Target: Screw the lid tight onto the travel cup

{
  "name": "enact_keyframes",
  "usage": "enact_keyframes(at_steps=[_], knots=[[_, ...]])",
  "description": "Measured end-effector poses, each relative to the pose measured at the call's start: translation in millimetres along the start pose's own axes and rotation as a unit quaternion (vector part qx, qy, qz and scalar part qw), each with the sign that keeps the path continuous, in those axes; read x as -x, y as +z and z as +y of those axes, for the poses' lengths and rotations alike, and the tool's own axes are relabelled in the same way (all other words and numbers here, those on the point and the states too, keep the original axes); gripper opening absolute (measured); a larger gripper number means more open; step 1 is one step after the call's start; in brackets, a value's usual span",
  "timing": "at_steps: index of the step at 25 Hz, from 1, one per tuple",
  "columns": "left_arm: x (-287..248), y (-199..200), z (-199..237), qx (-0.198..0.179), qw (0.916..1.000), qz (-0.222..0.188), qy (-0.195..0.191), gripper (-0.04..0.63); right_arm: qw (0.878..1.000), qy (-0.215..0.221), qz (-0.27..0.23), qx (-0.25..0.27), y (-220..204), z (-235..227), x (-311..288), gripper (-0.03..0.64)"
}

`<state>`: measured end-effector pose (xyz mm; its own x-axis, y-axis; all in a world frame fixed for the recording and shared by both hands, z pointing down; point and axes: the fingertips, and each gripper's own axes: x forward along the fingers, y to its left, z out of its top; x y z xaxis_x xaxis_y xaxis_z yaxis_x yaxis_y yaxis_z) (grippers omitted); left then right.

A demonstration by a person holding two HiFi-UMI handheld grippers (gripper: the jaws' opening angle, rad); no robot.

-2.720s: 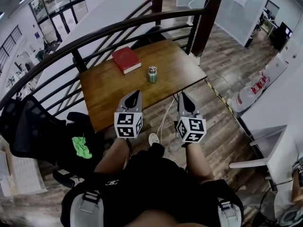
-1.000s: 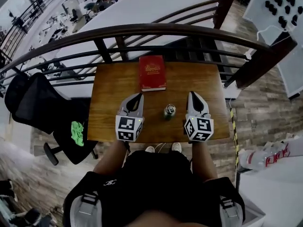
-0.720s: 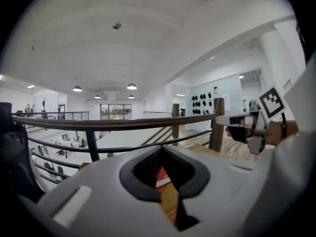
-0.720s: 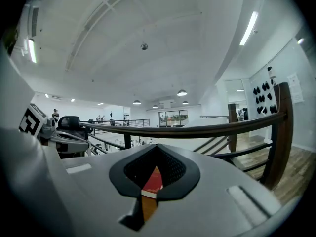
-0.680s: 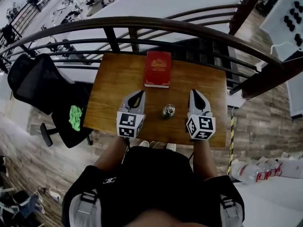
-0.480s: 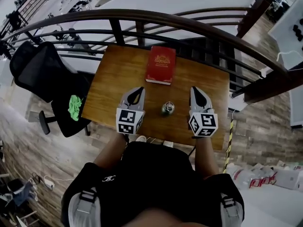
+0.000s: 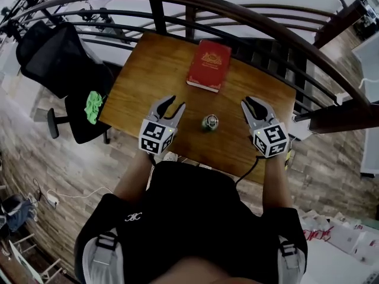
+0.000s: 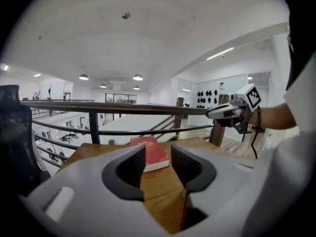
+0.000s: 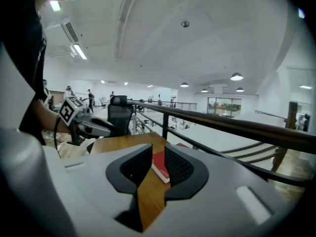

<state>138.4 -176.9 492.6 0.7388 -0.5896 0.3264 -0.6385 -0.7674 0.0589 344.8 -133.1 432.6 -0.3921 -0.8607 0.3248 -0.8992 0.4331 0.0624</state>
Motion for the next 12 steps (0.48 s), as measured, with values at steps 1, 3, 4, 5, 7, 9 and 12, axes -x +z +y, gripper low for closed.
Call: enact_keyframes(at_steps=[1, 3, 4, 5, 7, 9, 12], knots=[[-1, -6, -1, -0.001, 1.0000, 0.006, -0.007, 0.184, 1.000, 0.027, 0.014, 0.004, -3, 4, -3, 0.072], [-3, -18, -7, -0.002, 0.9995, 0.015, -0.027, 0.228, 0.996, 0.070, 0.042, 0.021, -10, 12, -8, 0.097], [-4, -25, -10, -0.003, 0.9990, 0.019, -0.041, 0.258, 0.994, 0.089, 0.054, 0.031, -13, 17, -11, 0.113], [-6, -31, -15, -0.006, 0.9982, 0.023, -0.055, 0.288, 0.991, 0.108, 0.066, 0.042, -17, 23, -15, 0.133], [-12, -45, -27, -0.020, 0.9957, 0.034, -0.084, 0.344, 0.983, 0.144, 0.093, 0.066, -28, 35, -21, 0.175], [-16, -62, -41, -0.038, 0.9918, 0.049, -0.112, 0.370, 0.973, 0.174, 0.122, 0.090, -41, 48, -26, 0.195], [-20, -87, -60, -0.053, 0.9847, 0.069, -0.151, 0.387, 0.958, 0.207, 0.157, 0.121, -56, 64, -31, 0.202]])
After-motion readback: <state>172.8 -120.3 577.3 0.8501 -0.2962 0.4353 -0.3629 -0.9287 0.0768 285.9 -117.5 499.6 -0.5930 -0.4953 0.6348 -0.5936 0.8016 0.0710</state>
